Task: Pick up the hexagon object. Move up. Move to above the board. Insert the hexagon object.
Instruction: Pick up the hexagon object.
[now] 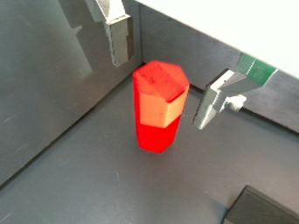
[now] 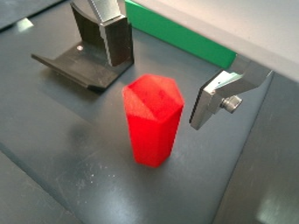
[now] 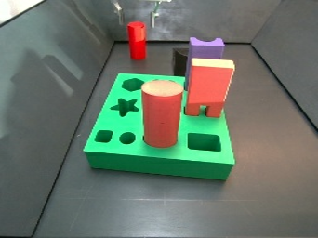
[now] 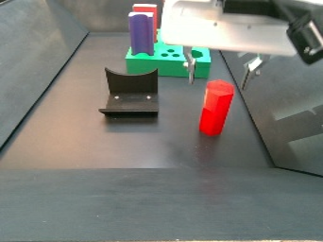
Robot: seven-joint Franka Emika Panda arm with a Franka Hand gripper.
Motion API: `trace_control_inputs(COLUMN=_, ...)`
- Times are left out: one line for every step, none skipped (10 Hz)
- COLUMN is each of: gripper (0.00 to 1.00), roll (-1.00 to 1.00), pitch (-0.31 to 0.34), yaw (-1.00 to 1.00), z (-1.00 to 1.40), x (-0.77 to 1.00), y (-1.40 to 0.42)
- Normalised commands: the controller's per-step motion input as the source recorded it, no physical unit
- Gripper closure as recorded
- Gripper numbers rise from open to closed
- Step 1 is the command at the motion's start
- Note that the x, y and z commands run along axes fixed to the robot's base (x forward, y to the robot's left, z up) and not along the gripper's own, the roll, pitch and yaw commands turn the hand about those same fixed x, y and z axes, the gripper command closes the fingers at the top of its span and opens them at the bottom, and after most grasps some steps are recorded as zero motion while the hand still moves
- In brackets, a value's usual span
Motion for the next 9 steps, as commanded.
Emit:
trace_control_inputs(gripper=0.0, roll=-0.11, pitch=-0.12, yaw=-0.26, z=-0.4, x=0.0, y=0.2)
trace_control_inputs(gripper=0.0, roll=-0.1, pitch=-0.111, yaw=-0.23, z=-0.39, x=0.0, y=0.2)
trace_control_inputs(gripper=0.0, roll=-0.09, pitch=-0.131, yaw=-0.23, z=-0.5, x=0.0, y=0.14)
trace_control_inputs(gripper=0.0, roll=-0.11, pitch=-0.18, yaw=-0.25, z=-0.62, x=0.0, y=0.07)
trace_control_inputs(gripper=0.0, roll=-0.11, pitch=-0.074, yaw=-0.24, z=-0.59, x=0.0, y=0.01)
trace_control_inputs(gripper=0.0, roll=-0.12, pitch=-0.004, yaw=-0.13, z=-0.09, x=0.0, y=0.03)
trace_control_inputs(gripper=0.0, roll=0.0, pitch=0.0, yaw=0.0, z=0.0, x=0.0, y=0.0)
trace_control_inputs(gripper=1.0, roll=0.0, pitch=0.0, yaw=0.0, z=0.0, x=0.0, y=0.0)
trace_control_inputs(gripper=1.0, roll=0.0, pitch=0.0, yaw=0.0, z=0.0, x=0.0, y=0.0)
